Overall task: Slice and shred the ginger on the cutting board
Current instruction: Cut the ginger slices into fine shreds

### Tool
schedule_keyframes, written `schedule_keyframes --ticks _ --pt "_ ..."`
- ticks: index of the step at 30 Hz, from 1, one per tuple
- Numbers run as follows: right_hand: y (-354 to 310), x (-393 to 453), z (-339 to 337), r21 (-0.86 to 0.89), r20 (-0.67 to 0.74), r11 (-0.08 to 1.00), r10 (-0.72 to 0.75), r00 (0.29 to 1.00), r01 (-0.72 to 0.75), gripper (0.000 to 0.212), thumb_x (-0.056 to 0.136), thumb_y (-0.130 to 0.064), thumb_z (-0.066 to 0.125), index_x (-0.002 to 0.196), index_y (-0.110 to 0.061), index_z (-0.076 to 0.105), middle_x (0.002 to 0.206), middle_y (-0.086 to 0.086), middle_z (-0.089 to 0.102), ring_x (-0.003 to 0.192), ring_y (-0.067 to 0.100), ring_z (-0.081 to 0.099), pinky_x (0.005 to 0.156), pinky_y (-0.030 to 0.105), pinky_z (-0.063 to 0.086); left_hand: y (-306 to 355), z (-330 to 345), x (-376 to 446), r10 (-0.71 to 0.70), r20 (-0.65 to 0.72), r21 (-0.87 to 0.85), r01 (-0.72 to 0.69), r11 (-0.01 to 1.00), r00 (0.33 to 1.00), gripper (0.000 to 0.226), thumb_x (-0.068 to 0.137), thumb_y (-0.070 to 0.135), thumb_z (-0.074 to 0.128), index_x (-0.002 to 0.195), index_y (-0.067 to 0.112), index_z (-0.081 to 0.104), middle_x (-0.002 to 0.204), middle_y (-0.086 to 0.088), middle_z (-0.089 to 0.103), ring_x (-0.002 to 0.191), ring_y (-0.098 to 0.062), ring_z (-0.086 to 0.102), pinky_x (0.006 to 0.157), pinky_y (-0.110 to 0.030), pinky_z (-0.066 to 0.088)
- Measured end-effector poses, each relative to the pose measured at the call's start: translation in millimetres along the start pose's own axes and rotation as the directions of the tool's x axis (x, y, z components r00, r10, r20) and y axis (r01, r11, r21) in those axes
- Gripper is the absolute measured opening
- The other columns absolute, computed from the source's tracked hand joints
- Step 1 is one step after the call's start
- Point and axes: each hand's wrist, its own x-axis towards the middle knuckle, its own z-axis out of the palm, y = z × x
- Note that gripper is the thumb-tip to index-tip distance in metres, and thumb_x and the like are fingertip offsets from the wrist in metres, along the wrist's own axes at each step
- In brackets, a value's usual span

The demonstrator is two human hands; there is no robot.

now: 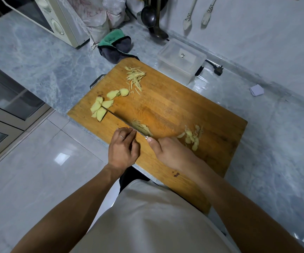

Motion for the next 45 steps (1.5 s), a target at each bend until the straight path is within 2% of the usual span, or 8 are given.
schedule_keyframes --ticks 6,14,18,27,33,36,40,45 --pt "3.4 -1.4 4.1 0.034 -0.029 0.999 -0.003 1.0 0.004 0.062 0.105 -0.058 0.028 0.057 -0.02 0.043 0.06 0.004 0.05 0.062 0.027 0.055 0.064 0.042 0.049 1.3 -1.0 -0.5 -0.008 0.011 -0.004 0.008 1.0 1.0 0.035 0.088 0.014 0.049 0.106 -0.006 0.071 0.105 -0.018 0.063 0.103 -0.035 0.058 0.084 -0.038 0.051" --pt "6.2 -5.4 -6.4 0.032 -0.011 0.999 -0.009 1.0 0.009 0.066 0.106 -0.055 0.028 0.055 -0.016 0.045 0.055 0.003 0.048 0.054 0.02 0.05 0.063 0.04 0.046 0.4 -1.8 -0.9 0.004 0.004 -0.009 -0.004 1.0 1.0 0.034 0.088 0.013 0.051 0.109 -0.005 0.071 0.112 -0.017 0.063 0.102 -0.034 0.058 0.081 -0.036 0.051" --pt "4.5 -3.3 -7.6 0.034 0.013 0.999 0.002 1.0 -0.002 0.067 0.106 -0.056 0.026 0.054 -0.018 0.044 0.057 0.004 0.048 0.055 0.021 0.047 0.062 0.034 0.036 1.2 -2.7 -0.1 -0.008 0.002 -0.016 0.008 1.0 1.0 0.035 0.089 0.015 0.049 0.107 -0.004 0.072 0.111 -0.015 0.064 0.102 -0.032 0.058 0.081 -0.034 0.05" --pt "3.4 -1.5 -1.8 0.049 0.001 0.999 0.001 1.0 -0.001 0.068 0.106 -0.056 0.026 0.054 -0.015 0.044 0.054 0.002 0.048 0.055 0.021 0.05 0.06 0.035 0.037 -1.9 -2.3 -1.5 0.02 0.023 -0.023 -0.02 1.0 1.0 0.036 0.088 0.013 0.049 0.11 -0.006 0.071 0.112 -0.018 0.067 0.108 -0.036 0.058 0.09 -0.042 0.051" --pt "3.4 -2.1 -2.5 0.029 -0.005 1.0 0.011 1.0 -0.01 0.062 0.105 -0.058 0.026 0.056 -0.023 0.042 0.058 0.001 0.047 0.058 0.019 0.048 0.062 0.031 0.033 -0.3 -2.8 -2.1 0.006 0.058 -0.006 -0.005 1.0 0.998 0.037 0.089 0.016 0.047 0.111 -0.004 0.07 0.112 -0.018 0.063 0.107 -0.036 0.057 0.086 -0.043 0.052" --pt "1.5 -4.8 -5.4 0.013 -0.01 1.0 -0.009 1.0 0.009 0.063 0.106 -0.054 0.026 0.054 -0.021 0.041 0.054 -0.001 0.044 0.052 0.014 0.044 0.059 0.03 0.03 -0.9 -3.7 -2.3 -0.003 0.065 0.006 0.002 1.0 0.998 0.038 0.089 0.016 0.047 0.112 -0.004 0.069 0.116 -0.018 0.061 0.107 -0.037 0.056 0.086 -0.043 0.052" --pt "0.2 -8.9 -6.2 0.007 -0.014 1.0 -0.027 1.0 0.027 0.069 0.107 -0.052 0.024 0.054 -0.014 0.046 0.053 0.003 0.049 0.053 0.018 0.049 0.061 0.032 0.038 -0.9 -3.3 -2.8 -0.007 0.063 0.01 0.006 1.0 0.998 0.037 0.089 0.017 0.048 0.113 -0.003 0.069 0.118 -0.018 0.06 0.106 -0.036 0.056 0.084 -0.042 0.052" --pt "-2.0 -10.4 -5.1 0.025 -0.033 0.999 -0.026 0.999 0.027 0.069 0.106 -0.054 0.025 0.052 -0.014 0.043 0.051 0.003 0.048 0.051 0.019 0.048 0.056 0.032 0.034 -0.7 -2.4 -2.7 -0.007 0.051 0.009 0.007 1.0 0.999 0.036 0.088 0.015 0.05 0.112 -0.003 0.069 0.116 -0.017 0.061 0.105 -0.036 0.056 0.084 -0.043 0.052"
